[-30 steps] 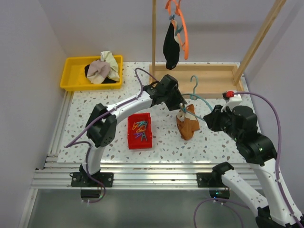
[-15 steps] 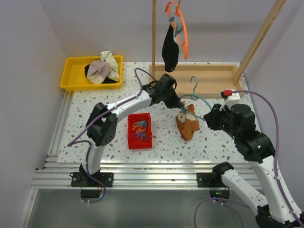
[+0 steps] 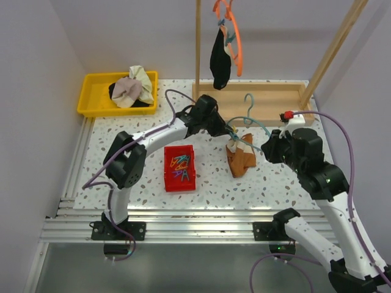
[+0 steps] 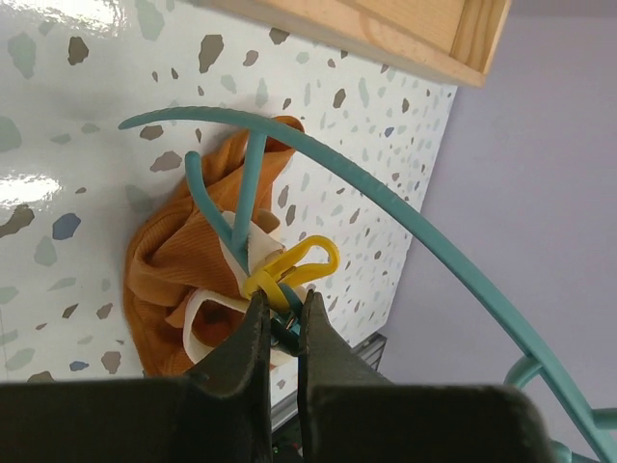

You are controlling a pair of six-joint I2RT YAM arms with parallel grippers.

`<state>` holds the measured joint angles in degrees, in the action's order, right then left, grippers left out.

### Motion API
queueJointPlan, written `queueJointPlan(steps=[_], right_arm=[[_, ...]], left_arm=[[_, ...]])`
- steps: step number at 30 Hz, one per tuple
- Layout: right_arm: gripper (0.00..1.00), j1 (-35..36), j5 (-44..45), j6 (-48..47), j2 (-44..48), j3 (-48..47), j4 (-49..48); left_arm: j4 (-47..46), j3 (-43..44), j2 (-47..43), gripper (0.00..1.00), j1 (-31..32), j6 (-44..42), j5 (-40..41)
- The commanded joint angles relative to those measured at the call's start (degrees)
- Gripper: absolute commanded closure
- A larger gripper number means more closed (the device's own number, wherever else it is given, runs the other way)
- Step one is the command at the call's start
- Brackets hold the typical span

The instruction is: Remove the underwear clipped to the hanger

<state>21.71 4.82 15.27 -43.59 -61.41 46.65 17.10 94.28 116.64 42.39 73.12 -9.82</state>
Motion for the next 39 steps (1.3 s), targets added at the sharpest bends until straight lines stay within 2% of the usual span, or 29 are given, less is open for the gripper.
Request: queueJointPlan(steps=[1,2,7,11,17,18,22,23,32,34,39], right_arm=[[1.0,-0.2,1.0,-2.0,-0.7,-2.3,-2.2],[1.0,-0.1,1.0,-2.1,-0.9,-2.4,-1.9],[1.0,-0.1,1.9,-1.5,-0.8,-2.1,-1.3],[1.0,-0.1,4.1,2.3,0.4,-0.2,-2.3],[1.0,-0.2,12.8,18.9,3.9,2.3,-1.1],[1.0,-0.2,15.5,25.0,4.3,2.7,1.1],[1.0,-0.2,16.0,35.0,5.4,3.5,5.2],[0.96,-0.2,15.7,37.4,5.4,3.8,5.9],[0.94,-0.2,12.8,41.1,6.6,7.0,7.8],[1.0,-0.2,12.6,41.5,6.9,7.2,8.3],[1.0,-0.1,13.5,47.5,8.3,8.2,11.4]], left_arm=[[-10.9,-2.6,-7.3,1.0,-1.2,1.8,-4.0],[-13.7,-3.5,-8.1,1.0,-1.5,2.6,-4.5],[-14.7,-2.3,-8.7,1.0,-2.6,1.9,-8.4],[-21.2,-3.6,-7.9,1.0,-2.6,2.0,-15.7],[-28.3,-10.2,-9.6,1.0,-2.6,0.0,-17.4],[-28.6,-10.5,-9.8,1.0,-2.6,-0.3,-17.2],[-29.2,-10.6,-9.8,1.0,-2.6,-2.2,-17.0],[-29.5,-10.6,-9.8,1.0,-2.6,-2.3,-17.0],[-28.4,-9.9,-9.8,1.0,-2.6,-3.6,-17.0],[-28.6,-10.4,-10.0,1.0,-2.6,-3.7,-17.2],[-34.8,-13.4,-11.4,1.0,-2.6,-0.9,-16.5]])
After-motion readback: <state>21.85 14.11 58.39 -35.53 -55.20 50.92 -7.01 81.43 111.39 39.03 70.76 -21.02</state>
